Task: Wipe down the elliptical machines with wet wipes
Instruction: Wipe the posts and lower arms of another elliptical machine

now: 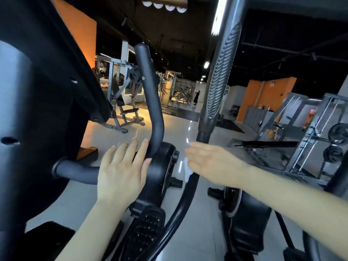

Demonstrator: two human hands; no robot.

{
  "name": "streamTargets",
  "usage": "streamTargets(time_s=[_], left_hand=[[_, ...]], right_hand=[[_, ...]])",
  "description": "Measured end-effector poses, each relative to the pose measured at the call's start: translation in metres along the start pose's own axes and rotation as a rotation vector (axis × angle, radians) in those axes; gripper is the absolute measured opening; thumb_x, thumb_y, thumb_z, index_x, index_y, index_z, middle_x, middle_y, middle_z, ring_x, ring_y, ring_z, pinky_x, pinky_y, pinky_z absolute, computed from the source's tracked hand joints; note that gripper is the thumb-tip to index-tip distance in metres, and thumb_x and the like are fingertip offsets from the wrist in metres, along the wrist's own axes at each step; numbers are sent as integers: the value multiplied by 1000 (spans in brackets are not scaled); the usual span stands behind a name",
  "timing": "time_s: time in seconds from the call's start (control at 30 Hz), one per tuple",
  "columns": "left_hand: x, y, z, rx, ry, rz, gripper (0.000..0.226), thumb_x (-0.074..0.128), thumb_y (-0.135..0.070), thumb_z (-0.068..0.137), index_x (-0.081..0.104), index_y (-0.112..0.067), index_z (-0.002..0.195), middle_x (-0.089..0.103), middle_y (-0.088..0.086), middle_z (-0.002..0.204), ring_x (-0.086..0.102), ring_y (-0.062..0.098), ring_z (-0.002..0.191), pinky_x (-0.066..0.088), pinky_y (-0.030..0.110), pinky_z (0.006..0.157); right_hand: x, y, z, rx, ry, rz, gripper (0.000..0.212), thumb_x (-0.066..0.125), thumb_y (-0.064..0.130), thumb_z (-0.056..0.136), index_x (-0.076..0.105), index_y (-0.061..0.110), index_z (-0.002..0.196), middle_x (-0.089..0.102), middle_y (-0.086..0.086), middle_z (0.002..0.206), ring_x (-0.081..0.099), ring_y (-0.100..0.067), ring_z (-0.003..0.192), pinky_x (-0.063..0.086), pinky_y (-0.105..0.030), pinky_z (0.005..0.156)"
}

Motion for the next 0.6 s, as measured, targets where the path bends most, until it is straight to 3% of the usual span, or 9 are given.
streamTargets(time_s=[0.1,0.17,0.27,0.37,0.47,0.53,0.6], left_hand=[[-1,0,0,-16,5,-36,43,41,-33,101,59,-13,134,68,8,119,64,30,105,42,44,93],[-4,3,2,-54,-11,-79,43,40,-33,101,60,-14,133,69,5,118,66,28,104,44,41,88],[-10,7,7,-136,-21,-193,43,39,-34,101,63,-15,130,69,3,120,65,25,108,47,40,84],[-21,5,20,-204,-34,-462,46,35,-34,101,56,-12,136,60,7,134,53,26,126,43,42,99],[-41,-14,43,-233,-88,-680,49,31,-32,102,49,-12,142,51,6,144,42,18,135,27,24,112],[-57,-28,64,-253,-128,-784,50,27,-34,102,44,-16,145,45,-2,147,36,9,138,21,14,112],[-70,-39,87,-248,-177,-861,48,27,-35,103,39,-21,147,42,-7,148,33,2,138,20,11,112]], right_hand=[[32,84,-14,-160,180,57,18,62,9,78,73,23,77,69,4,78,66,-17,87,17,-37,122],[39,94,-13,-125,217,85,21,56,9,81,72,23,81,68,6,76,65,-17,84,21,-37,121],[-11,31,1,130,-86,202,29,42,3,86,69,14,88,68,-2,86,65,-24,92,40,-36,108],[-94,-65,-11,435,-489,200,27,46,0,88,72,5,95,71,-10,101,65,-29,103,52,-40,92],[-143,-141,-42,648,-812,46,22,50,-2,97,71,-5,99,69,-20,108,59,-33,109,45,-36,99],[-133,-161,-51,731,-894,13,27,46,6,103,71,-6,102,68,-21,112,61,-36,111,42,-35,103],[-91,-153,-50,786,-887,204,24,49,2,101,70,-4,111,65,-18,124,57,-34,120,36,-29,110]])
Point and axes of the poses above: each hand's wrist, its own z-axis towards the middle knuckle, its own x-axis out of the palm, y = z × x, the point moved 10 cm from there along z, towards the middle knuckle
